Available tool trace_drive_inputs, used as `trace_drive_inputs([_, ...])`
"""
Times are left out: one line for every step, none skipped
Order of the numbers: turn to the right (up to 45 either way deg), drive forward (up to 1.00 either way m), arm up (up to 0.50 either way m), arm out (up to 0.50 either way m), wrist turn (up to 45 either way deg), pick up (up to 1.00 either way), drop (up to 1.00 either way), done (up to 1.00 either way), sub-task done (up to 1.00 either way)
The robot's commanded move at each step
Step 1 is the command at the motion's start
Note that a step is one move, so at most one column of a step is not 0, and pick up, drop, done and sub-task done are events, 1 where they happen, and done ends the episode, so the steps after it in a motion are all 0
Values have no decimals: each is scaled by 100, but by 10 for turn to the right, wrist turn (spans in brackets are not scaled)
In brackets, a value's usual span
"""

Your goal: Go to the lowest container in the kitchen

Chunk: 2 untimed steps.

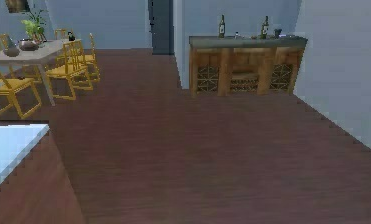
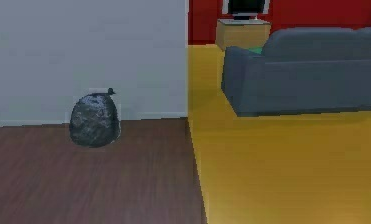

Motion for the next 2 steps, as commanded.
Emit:
trace_drive_inputs([0,20,0,0,0,0,0,0,0])
trace_drive_inputs([-450,0,0,0,0,0,0,0,0])
